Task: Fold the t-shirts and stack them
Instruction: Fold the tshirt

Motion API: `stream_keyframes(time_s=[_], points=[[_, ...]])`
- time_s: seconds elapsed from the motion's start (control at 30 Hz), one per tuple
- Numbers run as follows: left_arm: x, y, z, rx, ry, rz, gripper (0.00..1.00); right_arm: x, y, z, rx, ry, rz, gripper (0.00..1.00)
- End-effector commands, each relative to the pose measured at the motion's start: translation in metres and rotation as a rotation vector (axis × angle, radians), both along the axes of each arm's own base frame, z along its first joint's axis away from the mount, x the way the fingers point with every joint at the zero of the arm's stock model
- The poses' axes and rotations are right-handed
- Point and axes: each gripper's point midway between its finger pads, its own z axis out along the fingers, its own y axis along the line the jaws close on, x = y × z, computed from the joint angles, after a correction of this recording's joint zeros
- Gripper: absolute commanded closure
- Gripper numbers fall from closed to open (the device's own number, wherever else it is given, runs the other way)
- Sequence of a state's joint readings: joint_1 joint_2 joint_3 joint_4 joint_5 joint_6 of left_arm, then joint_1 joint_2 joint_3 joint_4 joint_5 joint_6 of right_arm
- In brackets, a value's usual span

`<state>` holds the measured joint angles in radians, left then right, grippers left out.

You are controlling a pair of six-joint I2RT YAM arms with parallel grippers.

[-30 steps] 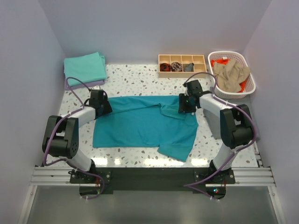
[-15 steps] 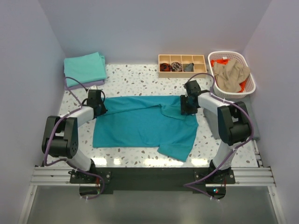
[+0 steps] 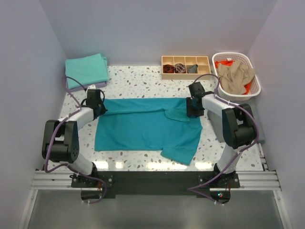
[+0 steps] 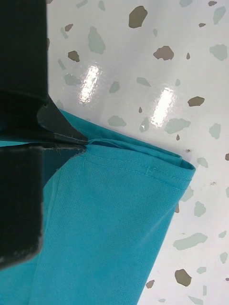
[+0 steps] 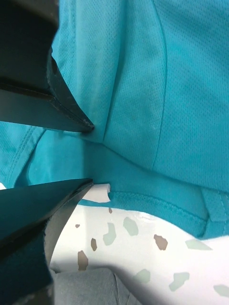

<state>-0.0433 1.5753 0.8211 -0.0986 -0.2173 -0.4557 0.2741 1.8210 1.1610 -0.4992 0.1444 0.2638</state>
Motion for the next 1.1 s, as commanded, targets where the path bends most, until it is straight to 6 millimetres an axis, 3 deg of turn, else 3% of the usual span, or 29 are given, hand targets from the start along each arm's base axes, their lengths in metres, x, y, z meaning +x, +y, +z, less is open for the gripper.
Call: stream_keyframes(time_s=[0.0,0.1,0.17,0.2,0.3,0.33,0.5,0.6,0.67,0.73,0.87,1.07], points=[[0.010,0.015,0.018,0.051,-0.041,0.034,0.98,0.010,-0.014,0.012,-0.082,-0.034,-0.029,0.52],[0.008,0.018,0.013,0.066,-0.019,0.040,0.94,0.010,-0.021,0.014,-0.118,-0.036,-0.049,0.52],[0.010,0.018,0.013,0.068,-0.014,0.039,0.71,0.011,-0.022,0.018,-0.125,-0.047,-0.052,0.52],[0.010,0.014,0.008,0.051,-0.001,0.023,0.52,0.011,-0.022,0.020,-0.123,-0.056,-0.053,0.52],[0.004,0.020,0.007,0.074,0.025,0.055,0.27,0.011,-0.026,0.032,-0.132,-0.090,-0.067,0.52],[0.002,0.023,0.010,0.080,0.028,0.073,0.24,0.012,-0.027,0.036,-0.135,-0.105,-0.068,0.52],[0.017,-0.003,0.071,-0.041,-0.201,-0.009,0.17,0.017,-0.008,0.067,-0.008,-0.225,-0.041,0.51],[0.030,-0.027,0.100,-0.121,-0.305,-0.123,0.16,0.024,0.009,0.073,0.079,-0.251,-0.006,0.51],[0.038,-0.049,0.104,-0.190,-0.330,-0.218,0.16,0.030,0.021,0.067,0.125,-0.223,0.013,0.51],[0.046,-0.061,0.106,-0.234,-0.346,-0.260,0.16,0.035,0.031,0.058,0.159,-0.196,0.029,0.51],[0.048,-0.087,0.078,-0.325,-0.292,-0.335,0.16,0.037,0.048,0.050,0.230,-0.165,0.056,0.51],[0.049,-0.096,0.043,-0.352,-0.269,-0.341,0.16,0.041,0.057,0.042,0.262,-0.147,0.072,0.51]])
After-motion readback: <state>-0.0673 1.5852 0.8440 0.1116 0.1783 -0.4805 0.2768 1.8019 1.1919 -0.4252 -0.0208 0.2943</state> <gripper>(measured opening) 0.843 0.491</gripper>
